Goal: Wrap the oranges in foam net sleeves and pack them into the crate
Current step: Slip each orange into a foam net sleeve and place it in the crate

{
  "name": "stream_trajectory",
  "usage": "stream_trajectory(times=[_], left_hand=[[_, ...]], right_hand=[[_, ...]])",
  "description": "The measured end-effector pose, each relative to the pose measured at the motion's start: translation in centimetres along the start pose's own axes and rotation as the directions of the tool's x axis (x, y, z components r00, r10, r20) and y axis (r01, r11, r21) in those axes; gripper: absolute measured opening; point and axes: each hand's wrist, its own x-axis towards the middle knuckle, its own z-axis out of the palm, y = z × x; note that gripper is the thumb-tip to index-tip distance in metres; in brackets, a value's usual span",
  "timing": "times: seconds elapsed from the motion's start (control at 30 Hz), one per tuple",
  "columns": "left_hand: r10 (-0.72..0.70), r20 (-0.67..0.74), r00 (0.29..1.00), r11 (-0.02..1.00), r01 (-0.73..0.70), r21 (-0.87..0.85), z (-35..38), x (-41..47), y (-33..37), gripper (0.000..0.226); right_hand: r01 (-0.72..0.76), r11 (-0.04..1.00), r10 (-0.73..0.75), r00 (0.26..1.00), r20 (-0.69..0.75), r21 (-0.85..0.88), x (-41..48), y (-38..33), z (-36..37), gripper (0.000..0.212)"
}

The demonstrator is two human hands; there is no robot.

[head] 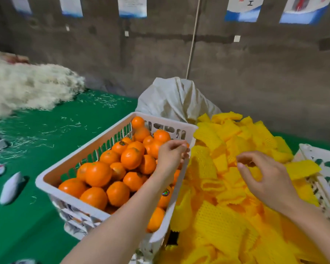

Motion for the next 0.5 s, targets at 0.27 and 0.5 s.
stream_trajectory(times=[0.27,0.5], left_hand=[[0.229,-0.224,0.947,0.457,0.098,0.884,-9.1,4.6,-2.1,0.082],[-0.005,-0.342,0.94,0.351,0.322,0.879,-11.4,6.1,-3.8,0.08]], right_hand=[[0.006,0.996,-0.009,0.999,0.037,0.084,1.1,-0.9,3.0,0.022],[-0.2,0.979,0.191,0.967,0.167,0.035,1.0,0.3,4.5,0.016]])
